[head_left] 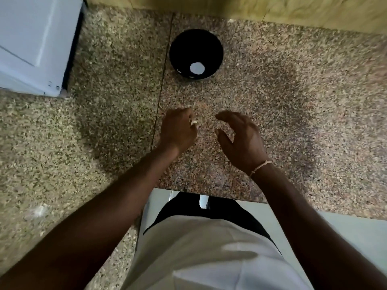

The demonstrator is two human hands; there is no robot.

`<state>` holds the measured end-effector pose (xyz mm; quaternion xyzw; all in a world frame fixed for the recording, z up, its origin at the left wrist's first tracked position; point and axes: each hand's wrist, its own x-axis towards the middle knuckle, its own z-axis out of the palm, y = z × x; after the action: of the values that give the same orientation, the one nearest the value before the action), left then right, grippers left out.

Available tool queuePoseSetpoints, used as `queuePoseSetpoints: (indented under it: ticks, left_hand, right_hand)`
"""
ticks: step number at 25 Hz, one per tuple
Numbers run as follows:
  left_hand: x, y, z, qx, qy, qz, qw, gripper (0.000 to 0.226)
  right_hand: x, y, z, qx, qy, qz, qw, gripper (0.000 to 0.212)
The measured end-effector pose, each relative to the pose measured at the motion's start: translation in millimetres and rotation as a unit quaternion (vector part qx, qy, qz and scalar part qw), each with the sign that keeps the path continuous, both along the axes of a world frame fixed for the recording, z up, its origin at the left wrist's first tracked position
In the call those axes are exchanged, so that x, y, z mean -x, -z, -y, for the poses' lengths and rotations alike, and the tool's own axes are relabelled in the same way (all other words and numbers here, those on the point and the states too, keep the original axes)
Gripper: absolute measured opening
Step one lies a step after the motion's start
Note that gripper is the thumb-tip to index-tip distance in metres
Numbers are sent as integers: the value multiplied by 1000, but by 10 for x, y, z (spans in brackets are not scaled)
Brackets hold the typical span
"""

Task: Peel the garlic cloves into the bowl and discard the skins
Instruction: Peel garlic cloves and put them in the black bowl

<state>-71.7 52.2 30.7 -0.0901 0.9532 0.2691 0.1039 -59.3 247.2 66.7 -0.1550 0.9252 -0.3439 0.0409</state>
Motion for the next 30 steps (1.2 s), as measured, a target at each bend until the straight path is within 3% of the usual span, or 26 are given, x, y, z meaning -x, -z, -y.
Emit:
queuePoseSetpoints:
  ticks: [4, 13, 21, 30]
  left_hand:
    - [-31, 107, -99, 20, -58, -10, 998, 8]
    - [68, -17, -98, 3, -48, -9, 999, 5]
    - [645, -528, 33, -52, -78, -163, 982, 5]
    - [961, -495, 88, -69, -62, -148, 985, 14]
  right_hand:
    - [121, 68, -2, -16, -6, 11, 1000, 33]
    - [311, 57, 43, 10, -2, 16, 1000, 33]
    - [746, -242, 168, 45, 20, -32, 998, 34]
    - [990, -323, 350, 28, 28, -36, 999, 37]
